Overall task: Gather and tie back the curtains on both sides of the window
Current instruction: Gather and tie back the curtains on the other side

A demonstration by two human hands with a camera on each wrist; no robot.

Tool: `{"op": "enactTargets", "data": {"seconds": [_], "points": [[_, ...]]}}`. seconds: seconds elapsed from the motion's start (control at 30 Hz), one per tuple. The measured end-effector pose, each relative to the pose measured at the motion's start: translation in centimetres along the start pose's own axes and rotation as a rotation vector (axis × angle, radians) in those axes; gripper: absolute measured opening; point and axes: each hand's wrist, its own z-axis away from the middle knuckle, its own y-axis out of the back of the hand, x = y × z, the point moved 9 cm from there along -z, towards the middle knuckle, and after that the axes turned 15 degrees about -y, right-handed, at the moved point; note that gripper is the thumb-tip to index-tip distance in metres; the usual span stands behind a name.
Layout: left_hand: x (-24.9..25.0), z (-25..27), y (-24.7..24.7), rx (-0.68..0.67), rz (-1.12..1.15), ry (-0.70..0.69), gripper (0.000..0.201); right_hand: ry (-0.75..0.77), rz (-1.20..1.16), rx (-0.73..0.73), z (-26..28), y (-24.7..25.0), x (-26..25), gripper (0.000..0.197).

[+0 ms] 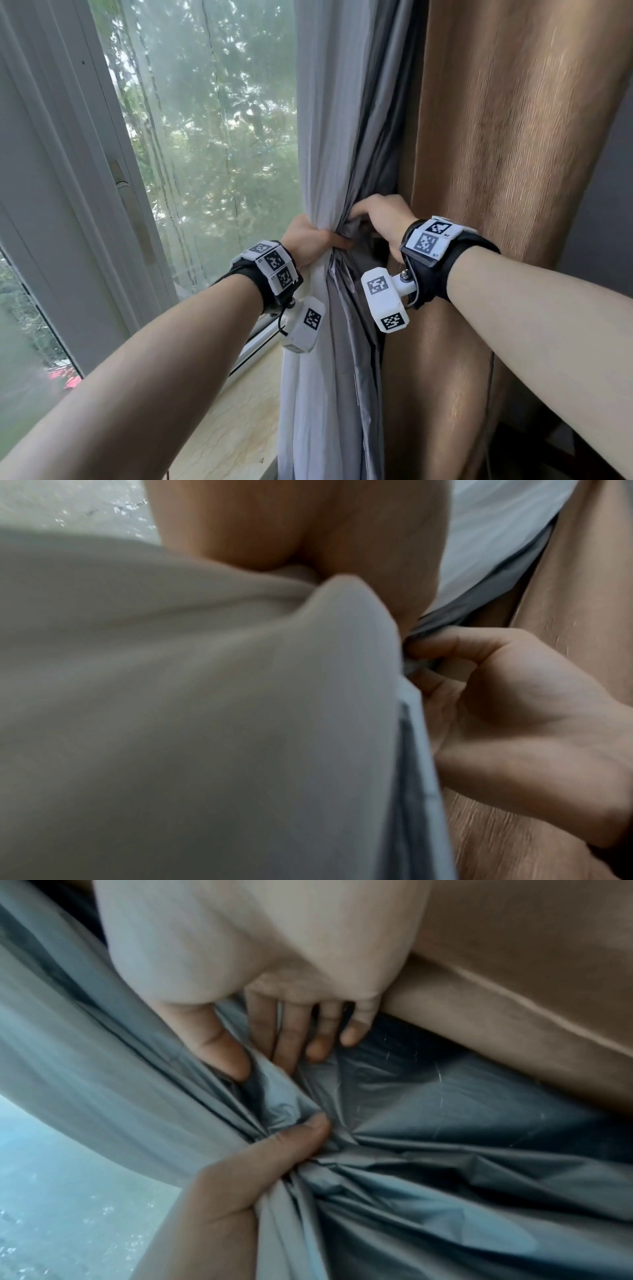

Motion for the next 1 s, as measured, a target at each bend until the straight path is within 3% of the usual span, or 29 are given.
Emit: {"op": "enactTargets", "data": {"seconds": [0.07, 0.13, 0.27, 0.33, 0.43, 0.57, 0.67, 0.73, 0.87, 0.93, 1.0], "points": [[-0.2, 0.0, 0.0, 0.024, 0.006, 0.017, 0.037, -0.001, -0.046, 0.095, 0.0, 1.4, -0.1, 0.037], [-0.4, 0.1, 0.0, 0.019, 0.01, 0.035, 0.04, -0.001, -0.052, 0.14, 0.1, 2.3, -0.1, 0.043], [-0.2, 0.2, -0.2, -0.04, 0.033, 0.042, 0.037, -0.064, -0.056, 0.101, 0.5, 2.4, 0.7, 0.075], [0.0, 0.4, -0.4, -0.071, 0.03, 0.042, 0.043, -0.086, -0.109, 0.043, 0.1, 2.0, 1.1, 0.08], [0.2, 0.6, -0.6, -0.088, 0.015, 0.036, 0.044, -0.078, -0.118, -0.02, -0.1, 0.9, 0.8, 0.069], [0.7, 0.9, -0.9, -0.048, 0.032, 0.002, 0.043, 0.032, -0.003, -0.027, -0.8, 0.2, -0.3, 0.025], [1.5, 1.0, -1.1, -0.041, 0.065, -0.069, 0.04, 0.055, 0.062, -0.026, -0.4, 0.1, -0.4, 0.02], [1.8, 1.3, -1.0, -0.037, 0.085, -0.075, 0.038, 0.006, 0.022, -0.103, 1.1, -0.5, 0.0, 0.014], [1.6, 1.2, -0.9, -0.034, 0.056, -0.062, 0.04, -0.093, -0.118, -0.284, 2.3, -1.6, 1.1, 0.033], [1.4, 1.3, -0.8, -0.019, 0.038, -0.035, 0.035, -0.095, -0.16, -0.277, 2.5, -1.2, 0.8, 0.031], [1.3, 1.4, -0.9, -0.007, 0.04, -0.005, 0.031, -0.074, -0.168, -0.176, 2.3, 0.2, 0.6, 0.024]]}}
